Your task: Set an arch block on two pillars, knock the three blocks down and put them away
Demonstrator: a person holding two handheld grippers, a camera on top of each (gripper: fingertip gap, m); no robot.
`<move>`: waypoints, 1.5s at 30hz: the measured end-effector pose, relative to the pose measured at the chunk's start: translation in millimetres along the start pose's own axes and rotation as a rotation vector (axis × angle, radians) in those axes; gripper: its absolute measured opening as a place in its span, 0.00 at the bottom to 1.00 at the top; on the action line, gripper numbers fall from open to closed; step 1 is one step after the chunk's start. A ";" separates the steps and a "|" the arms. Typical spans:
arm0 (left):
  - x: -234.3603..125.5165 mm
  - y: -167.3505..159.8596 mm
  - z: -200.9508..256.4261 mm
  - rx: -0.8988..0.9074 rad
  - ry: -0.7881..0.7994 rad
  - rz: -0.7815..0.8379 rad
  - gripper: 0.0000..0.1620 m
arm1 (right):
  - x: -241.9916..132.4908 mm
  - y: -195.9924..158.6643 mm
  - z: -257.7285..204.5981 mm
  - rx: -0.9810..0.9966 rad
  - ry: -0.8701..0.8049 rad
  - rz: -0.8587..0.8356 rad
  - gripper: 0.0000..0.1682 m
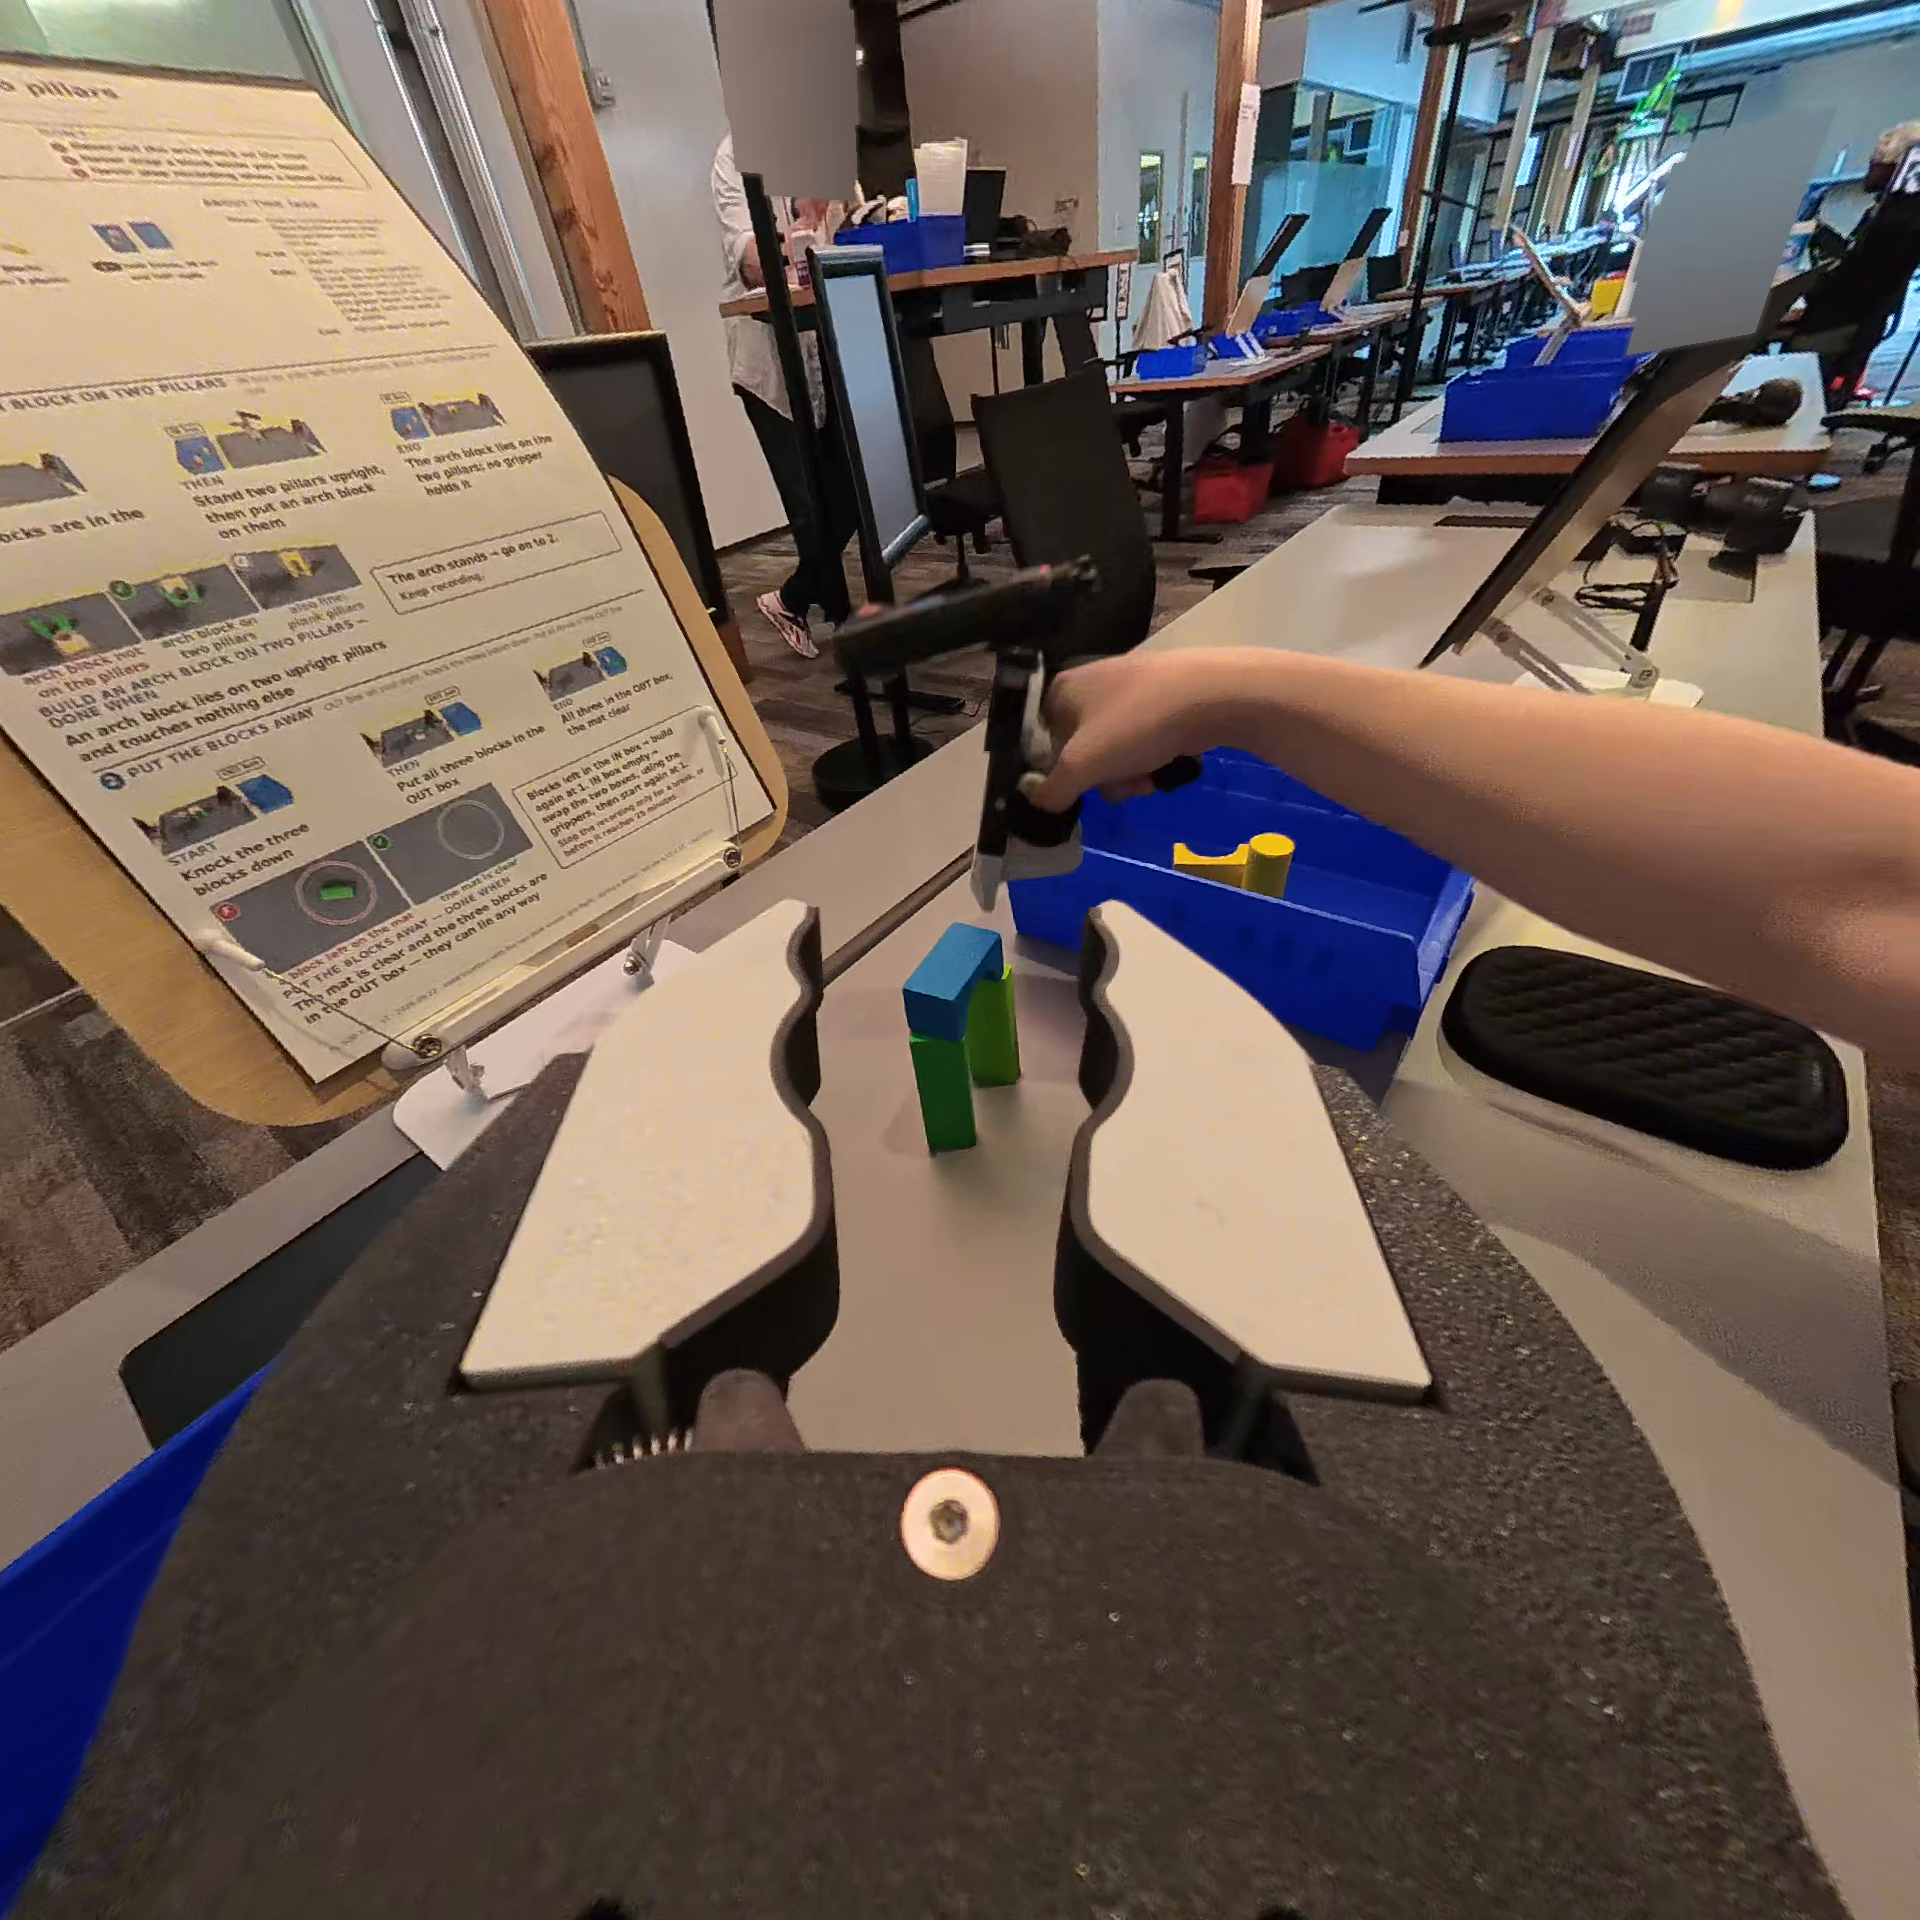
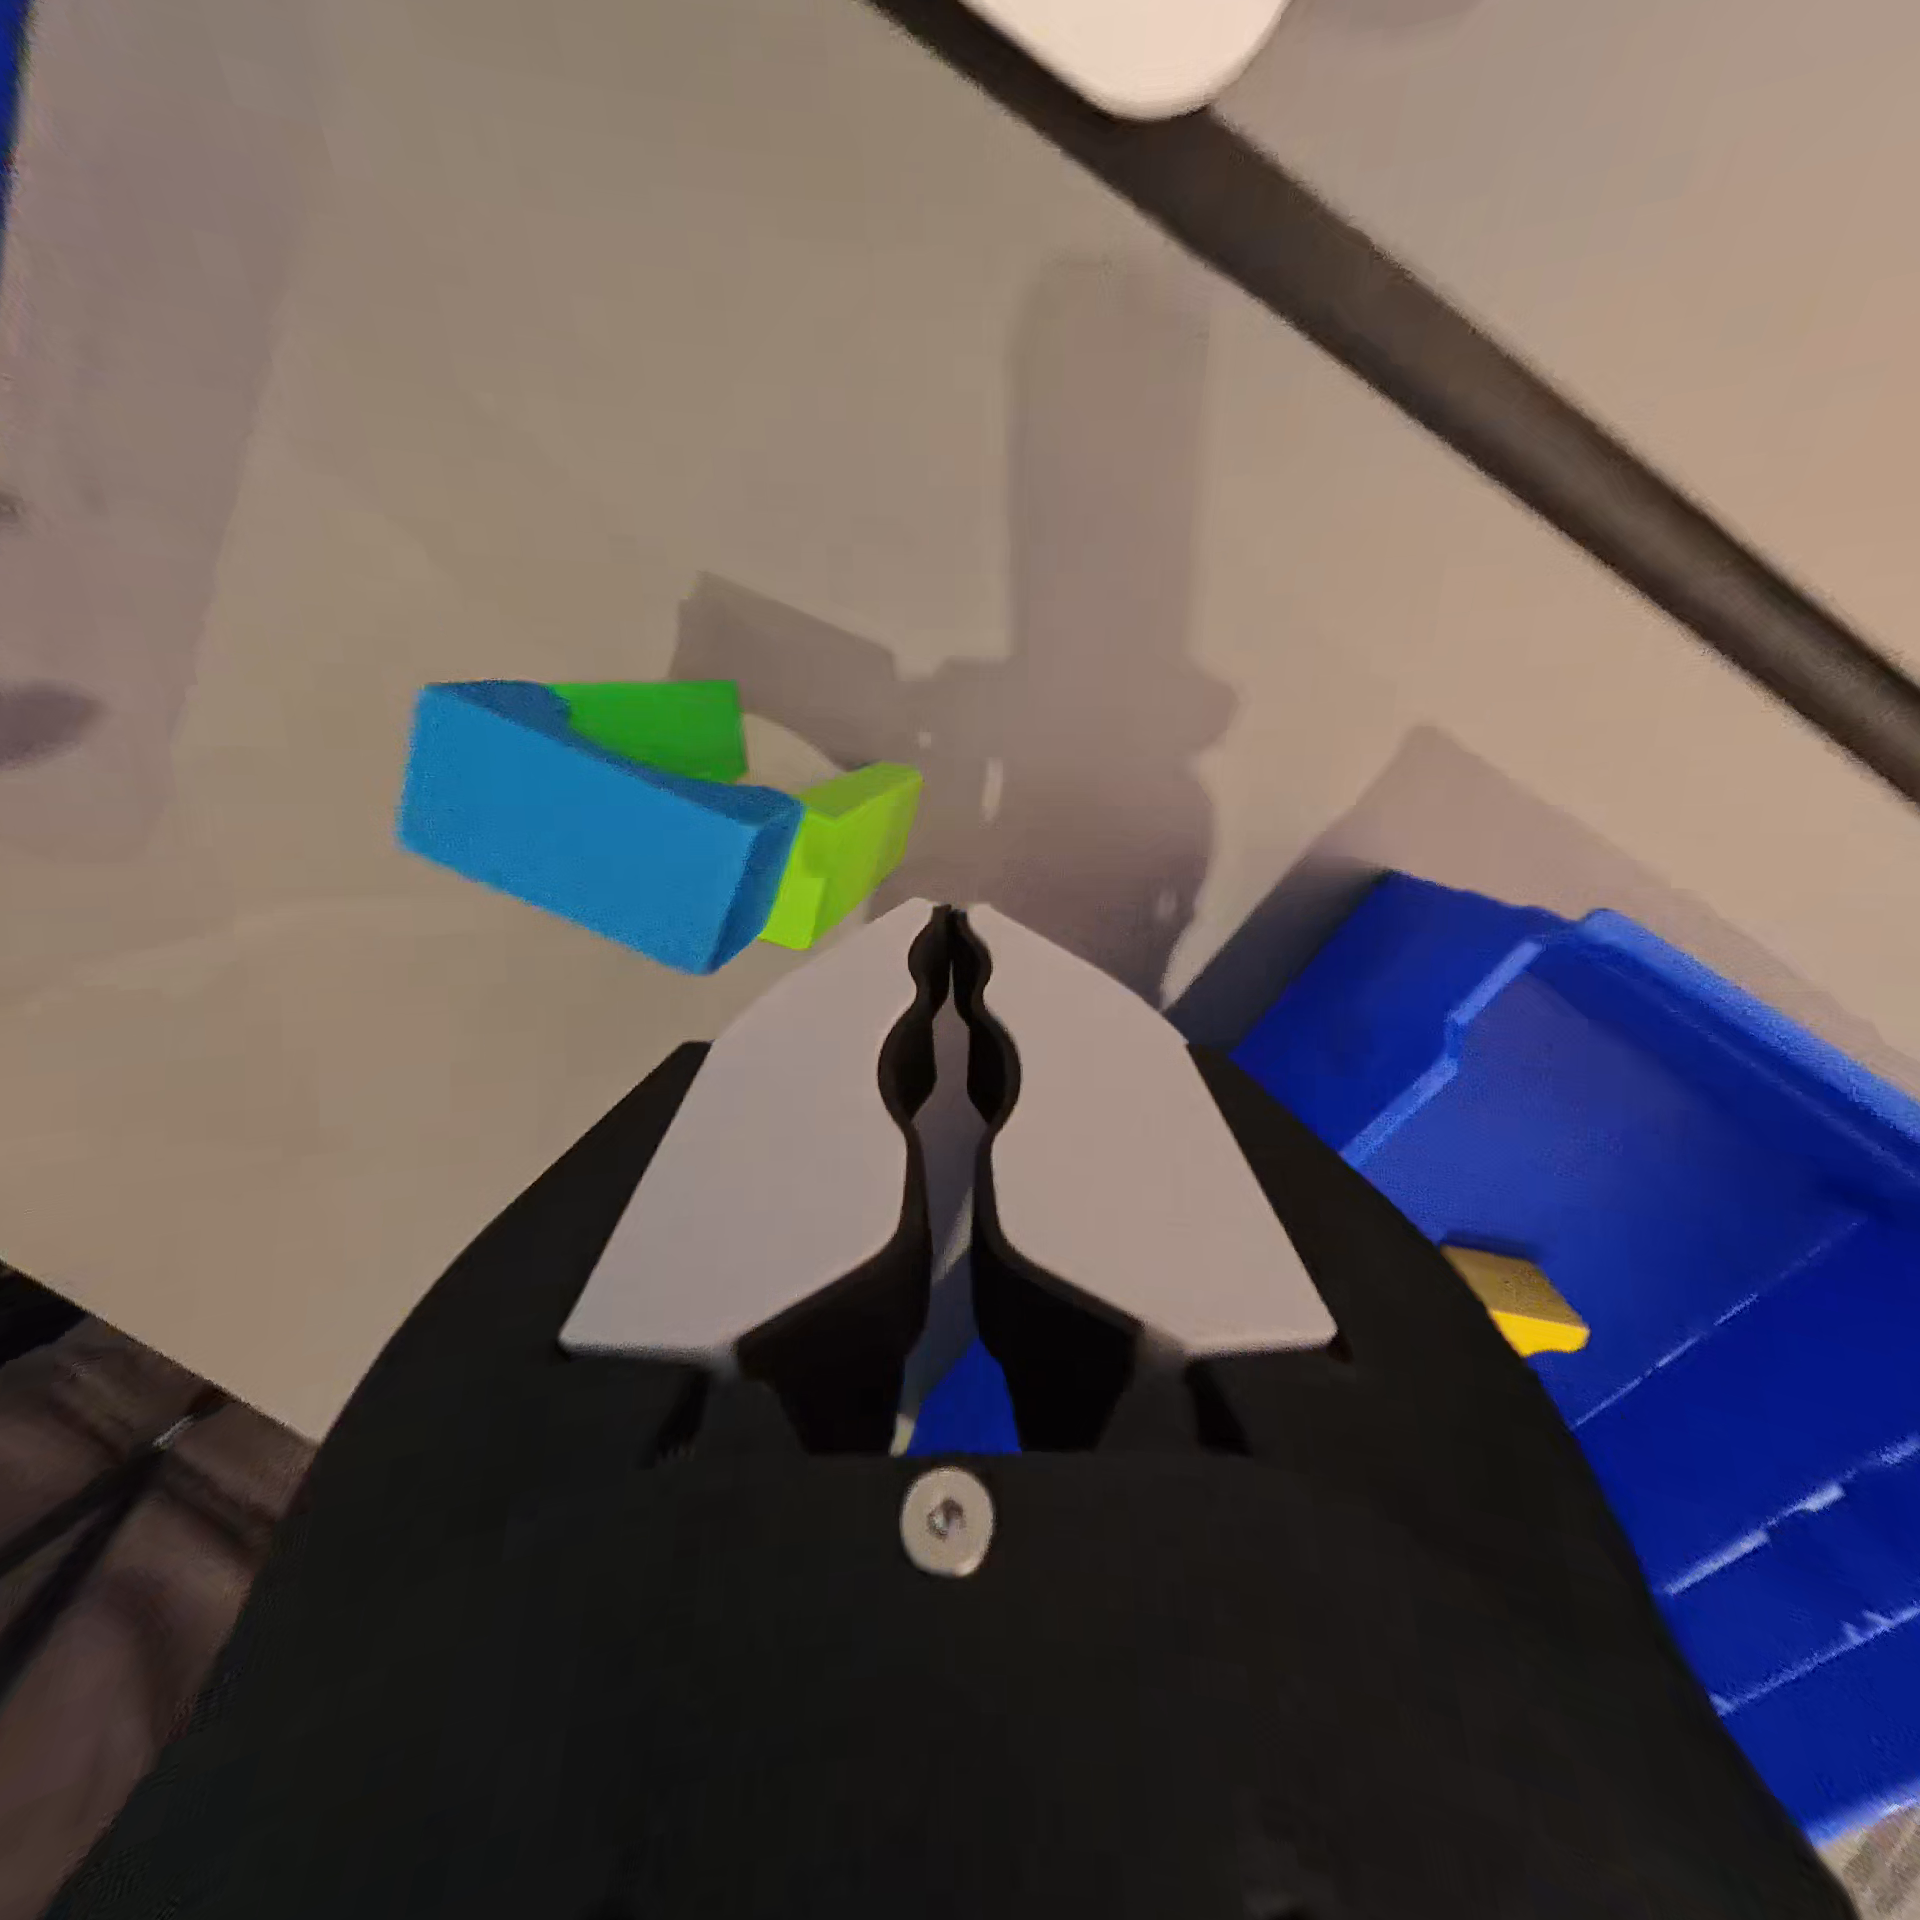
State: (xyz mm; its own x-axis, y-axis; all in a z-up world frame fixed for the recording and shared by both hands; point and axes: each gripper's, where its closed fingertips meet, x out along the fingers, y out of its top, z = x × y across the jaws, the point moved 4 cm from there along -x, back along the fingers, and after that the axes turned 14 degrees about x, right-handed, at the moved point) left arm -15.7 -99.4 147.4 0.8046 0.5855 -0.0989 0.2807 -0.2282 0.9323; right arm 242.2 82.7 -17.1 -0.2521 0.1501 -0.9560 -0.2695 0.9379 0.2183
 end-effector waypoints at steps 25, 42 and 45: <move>-3.1 -6.6 -6.9 0.008 0.007 -0.062 0.29 | 73.1 -0.4 -53.5 -0.082 0.213 -0.105 0.00; 2.7 -43.4 -6.0 0.148 0.023 -0.390 0.40 | -7.0 -59.0 -168.0 -0.702 0.436 0.520 0.33; -8.4 -37.7 -16.3 0.154 0.076 -0.377 0.40 | 24.1 -103.8 -194.5 -0.822 0.627 0.588 0.32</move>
State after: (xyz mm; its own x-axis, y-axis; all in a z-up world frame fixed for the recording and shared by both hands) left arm -41.6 -83.0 118.7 0.5910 0.7049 -0.3921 0.6282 -0.0973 0.7720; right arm 83.3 -71.8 -24.7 -0.8856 0.0964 -0.4543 -0.4182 0.2599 0.8704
